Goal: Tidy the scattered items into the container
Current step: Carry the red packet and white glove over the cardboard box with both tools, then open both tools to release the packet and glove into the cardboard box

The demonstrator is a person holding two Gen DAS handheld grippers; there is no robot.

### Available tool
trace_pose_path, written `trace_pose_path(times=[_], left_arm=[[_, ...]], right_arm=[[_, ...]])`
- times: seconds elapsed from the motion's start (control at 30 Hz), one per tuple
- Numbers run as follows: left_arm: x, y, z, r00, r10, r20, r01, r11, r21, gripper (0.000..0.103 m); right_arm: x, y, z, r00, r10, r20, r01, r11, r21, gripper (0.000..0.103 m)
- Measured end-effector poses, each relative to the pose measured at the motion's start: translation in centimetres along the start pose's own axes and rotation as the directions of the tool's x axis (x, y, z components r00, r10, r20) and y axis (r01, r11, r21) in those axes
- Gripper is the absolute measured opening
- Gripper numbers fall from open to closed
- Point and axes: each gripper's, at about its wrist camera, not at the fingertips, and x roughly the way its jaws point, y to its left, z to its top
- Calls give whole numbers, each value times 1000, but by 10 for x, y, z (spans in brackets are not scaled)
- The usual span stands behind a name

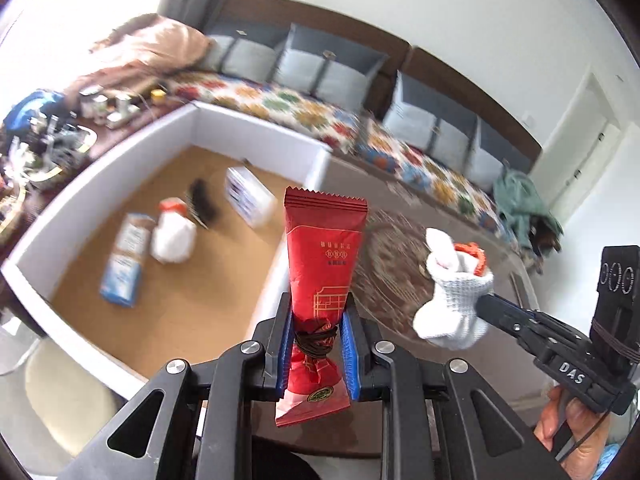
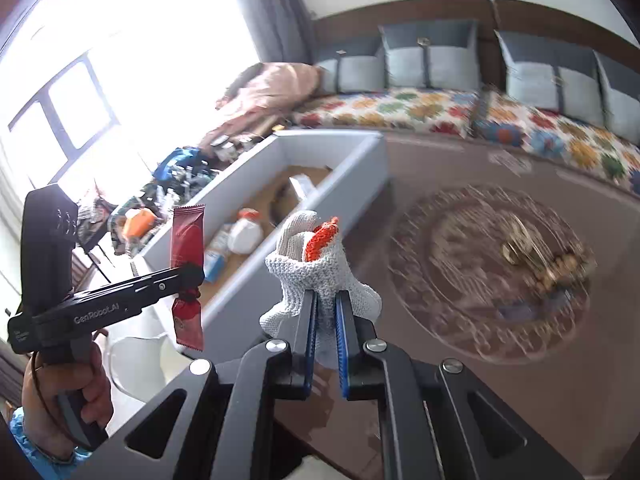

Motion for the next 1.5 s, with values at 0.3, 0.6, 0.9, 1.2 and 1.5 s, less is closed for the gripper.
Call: trace_pose_path(times=[0.3, 0.6, 0.9, 1.2, 1.5], left_arm=[[2, 86, 33, 993, 116, 1, -116, 989, -89, 21], [77, 126, 33, 986, 114, -124, -130, 983, -130, 21], [129, 145, 13, 959, 108, -261, -154, 974, -165, 22], [129, 152, 14, 947, 178, -269, -229, 958, -172, 43], [115, 140, 18, 952, 181, -245, -223, 963, -155, 43]], right_arm=[[76, 103, 68, 991, 131, -33, -134, 982, -134, 9], [182, 117, 61, 980, 98, -174, -124, 982, -145, 9], [243, 103, 46, 954, 63, -292, -109, 983, -145, 10], [258, 99, 46, 953, 62, -297, -102, 987, -123, 18], [238, 104, 55, 960, 73, -270, -108, 987, -116, 19]])
